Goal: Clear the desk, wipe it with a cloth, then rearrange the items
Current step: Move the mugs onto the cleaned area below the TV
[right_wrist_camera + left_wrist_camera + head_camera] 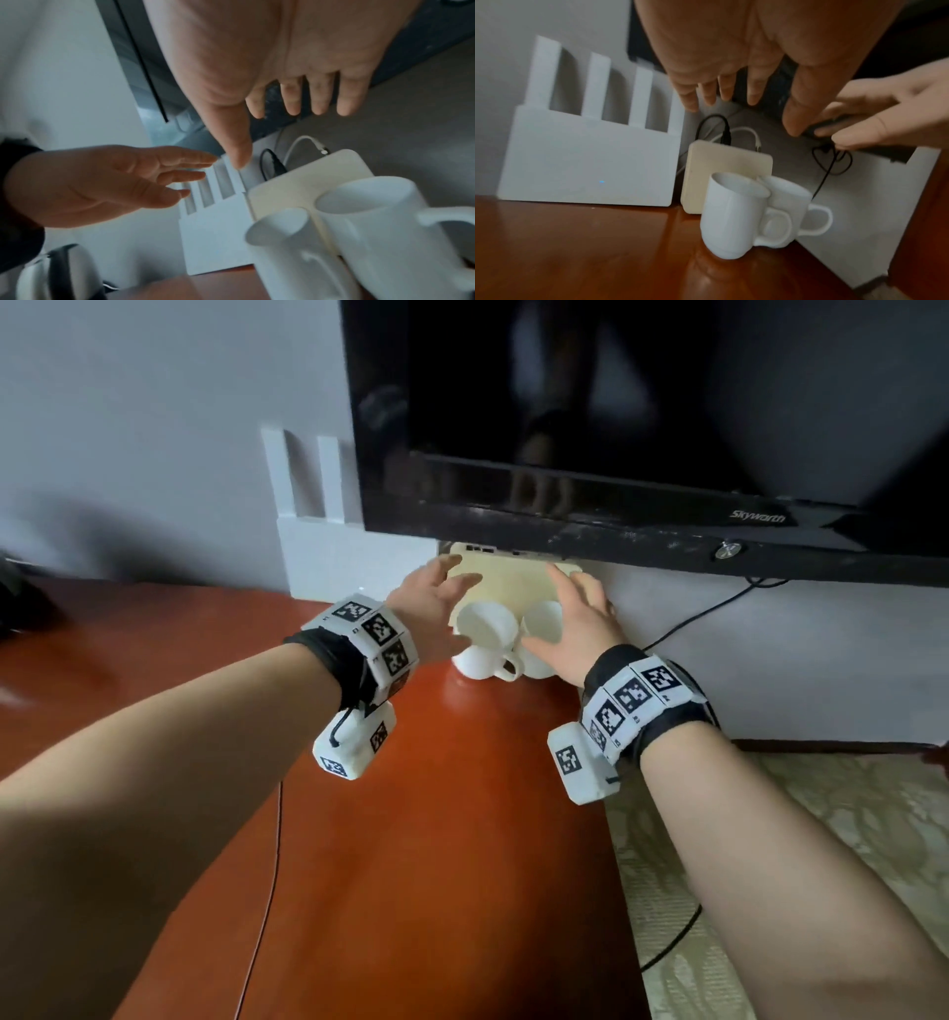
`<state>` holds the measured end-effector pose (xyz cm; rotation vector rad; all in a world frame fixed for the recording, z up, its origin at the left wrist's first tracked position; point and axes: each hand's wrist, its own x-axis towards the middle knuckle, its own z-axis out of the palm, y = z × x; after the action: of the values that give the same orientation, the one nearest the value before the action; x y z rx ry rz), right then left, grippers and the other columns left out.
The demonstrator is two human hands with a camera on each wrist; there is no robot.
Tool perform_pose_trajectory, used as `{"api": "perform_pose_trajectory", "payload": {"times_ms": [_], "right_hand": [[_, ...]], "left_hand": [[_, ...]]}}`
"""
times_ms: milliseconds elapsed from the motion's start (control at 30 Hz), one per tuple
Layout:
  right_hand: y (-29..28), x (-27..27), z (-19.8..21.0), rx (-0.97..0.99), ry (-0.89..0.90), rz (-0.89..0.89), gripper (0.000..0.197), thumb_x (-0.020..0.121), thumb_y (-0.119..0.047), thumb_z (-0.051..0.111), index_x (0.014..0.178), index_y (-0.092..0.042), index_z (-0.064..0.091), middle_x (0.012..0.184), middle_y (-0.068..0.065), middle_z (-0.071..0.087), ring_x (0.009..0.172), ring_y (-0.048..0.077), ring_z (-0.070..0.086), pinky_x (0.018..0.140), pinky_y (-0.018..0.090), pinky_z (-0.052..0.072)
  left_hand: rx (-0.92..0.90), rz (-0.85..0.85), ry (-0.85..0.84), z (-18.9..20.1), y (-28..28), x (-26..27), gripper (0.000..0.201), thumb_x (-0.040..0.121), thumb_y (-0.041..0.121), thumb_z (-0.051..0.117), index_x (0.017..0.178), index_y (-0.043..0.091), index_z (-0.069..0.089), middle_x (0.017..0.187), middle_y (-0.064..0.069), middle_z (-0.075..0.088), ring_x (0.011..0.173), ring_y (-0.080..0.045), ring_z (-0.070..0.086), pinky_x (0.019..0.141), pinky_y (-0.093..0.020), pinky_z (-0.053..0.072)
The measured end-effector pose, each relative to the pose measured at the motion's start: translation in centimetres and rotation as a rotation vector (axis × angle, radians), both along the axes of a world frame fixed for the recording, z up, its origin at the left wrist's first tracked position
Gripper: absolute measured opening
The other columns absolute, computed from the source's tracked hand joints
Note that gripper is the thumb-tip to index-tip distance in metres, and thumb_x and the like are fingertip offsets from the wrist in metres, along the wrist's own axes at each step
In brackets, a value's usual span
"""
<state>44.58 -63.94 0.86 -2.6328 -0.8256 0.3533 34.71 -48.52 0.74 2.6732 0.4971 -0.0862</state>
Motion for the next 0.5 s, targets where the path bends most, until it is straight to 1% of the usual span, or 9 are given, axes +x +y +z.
{"api": "perform_pose_trajectory", "payload": {"times_ms": [67, 133, 233, 300, 433, 500], "right_hand": [[0.4, -2.8, 0.8, 0.043, 0.006, 0.02, 0.08, 0.085, -0.032, 0.062, 0.148, -0.032, 0.014, 0.153, 0.0, 0.013, 0.137, 0.028, 0.028, 0.112, 0.04, 0.031], [1.1, -5.8, 1.6, 0.084, 0.018, 0.041, 0.076, 0.086, -0.03, 0.061, 0.148, -0.031, 0.017, 0.152, -0.001, 0.015, 0.135, 0.026, 0.03, 0.111, 0.037, 0.033], [3.2, -11.4, 2.9, 0.148, 0.012, 0.074, 0.071, 0.088, -0.027, 0.06, 0.147, -0.028, 0.02, 0.15, -0.001, 0.018, 0.135, 0.023, 0.03, 0.109, 0.031, 0.029], [4.9, -15.4, 3.5, 0.194, 0.021, 0.085, 0.07, 0.089, -0.027, 0.06, 0.147, -0.027, 0.021, 0.15, 0.0, 0.019, 0.136, 0.021, 0.031, 0.109, 0.03, 0.028], [8.4, -23.4, 3.5, 0.241, 0.05, 0.107, 0.067, 0.089, -0.029, 0.059, 0.146, -0.028, 0.025, 0.152, 0.0, 0.019, 0.137, 0.019, 0.03, 0.11, 0.03, 0.028], [10.0, -26.9, 3.1, 0.272, 0.074, 0.101, 0.066, 0.089, -0.029, 0.06, 0.146, -0.027, 0.027, 0.151, 0.0, 0.021, 0.137, 0.017, 0.032, 0.11, 0.028, 0.027]], "left_hand": [[-0.035, 0.027, -0.075, 0.9, 0.4, -3.3, 0.071, 0.087, 0.026, 0.062, 0.148, 0.022, 0.025, 0.156, -0.005, 0.009, 0.143, -0.024, 0.018, 0.116, -0.039, 0.025], [-0.06, 0.044, -0.127, 1.8, 1.0, -6.6, 0.068, 0.088, 0.025, 0.061, 0.147, 0.021, 0.028, 0.156, -0.005, 0.011, 0.143, -0.024, 0.019, 0.116, -0.039, 0.026], [-0.09, 0.074, -0.174, 2.9, 2.9, -12.5, 0.066, 0.087, 0.026, 0.062, 0.145, 0.021, 0.032, 0.156, -0.003, 0.012, 0.142, -0.024, 0.022, 0.115, -0.039, 0.026], [-0.106, 0.111, -0.213, 3.4, 4.3, -16.7, 0.063, 0.086, 0.025, 0.063, 0.143, 0.022, 0.036, 0.155, -0.002, 0.014, 0.141, -0.023, 0.025, 0.115, -0.041, 0.027], [-0.131, 0.22, -0.291, 3.9, 7.2, -25.4, 0.058, 0.087, 0.024, 0.063, 0.14, 0.023, 0.041, 0.154, -0.001, 0.019, 0.141, -0.021, 0.025, 0.113, -0.032, 0.026], [-0.127, 0.267, -0.307, 3.9, 8.7, -29.7, 0.058, 0.087, 0.025, 0.063, 0.14, 0.022, 0.041, 0.153, -0.004, 0.022, 0.14, -0.023, 0.026, 0.112, -0.03, 0.025]]}}
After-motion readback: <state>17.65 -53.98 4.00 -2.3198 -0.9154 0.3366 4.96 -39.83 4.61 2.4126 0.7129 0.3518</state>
